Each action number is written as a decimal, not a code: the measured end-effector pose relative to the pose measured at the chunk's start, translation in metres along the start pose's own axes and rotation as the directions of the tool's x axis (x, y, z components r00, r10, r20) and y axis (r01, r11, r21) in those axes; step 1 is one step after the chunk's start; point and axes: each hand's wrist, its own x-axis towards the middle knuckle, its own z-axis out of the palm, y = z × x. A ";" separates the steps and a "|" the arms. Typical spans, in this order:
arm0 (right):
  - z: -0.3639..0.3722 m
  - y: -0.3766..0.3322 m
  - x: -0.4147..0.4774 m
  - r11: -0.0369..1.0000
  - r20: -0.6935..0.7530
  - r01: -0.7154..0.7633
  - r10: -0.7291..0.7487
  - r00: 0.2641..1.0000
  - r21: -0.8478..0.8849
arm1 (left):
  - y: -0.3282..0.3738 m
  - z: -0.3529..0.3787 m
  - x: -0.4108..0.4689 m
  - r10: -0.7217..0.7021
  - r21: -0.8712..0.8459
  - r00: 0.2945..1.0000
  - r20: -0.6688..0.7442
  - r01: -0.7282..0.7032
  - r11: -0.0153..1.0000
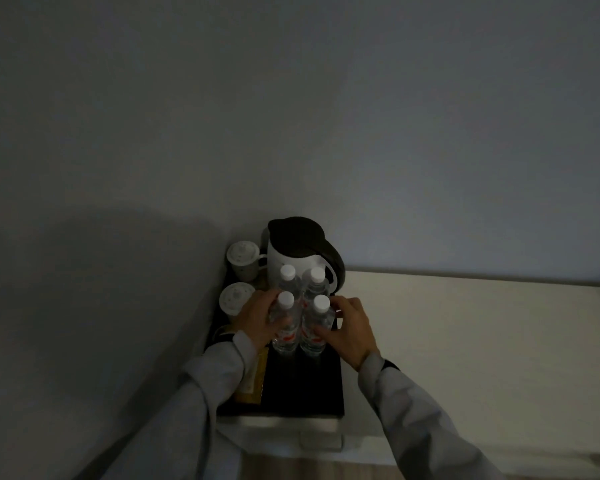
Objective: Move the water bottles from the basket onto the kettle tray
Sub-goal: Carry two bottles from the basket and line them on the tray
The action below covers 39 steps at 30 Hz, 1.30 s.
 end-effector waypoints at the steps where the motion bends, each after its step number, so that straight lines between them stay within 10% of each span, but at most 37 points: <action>1: 0.001 -0.001 0.000 1.000 -0.006 -0.002 0.002 1.000 0.006 | -0.001 -0.002 0.001 0.017 -0.005 1.000 0.015 -0.017 1.000; 39: 0.010 0.008 0.014 0.999 0.041 -0.019 0.018 0.999 0.033 | -0.006 0.015 -0.003 -0.107 -0.003 0.989 -0.099 0.107 0.994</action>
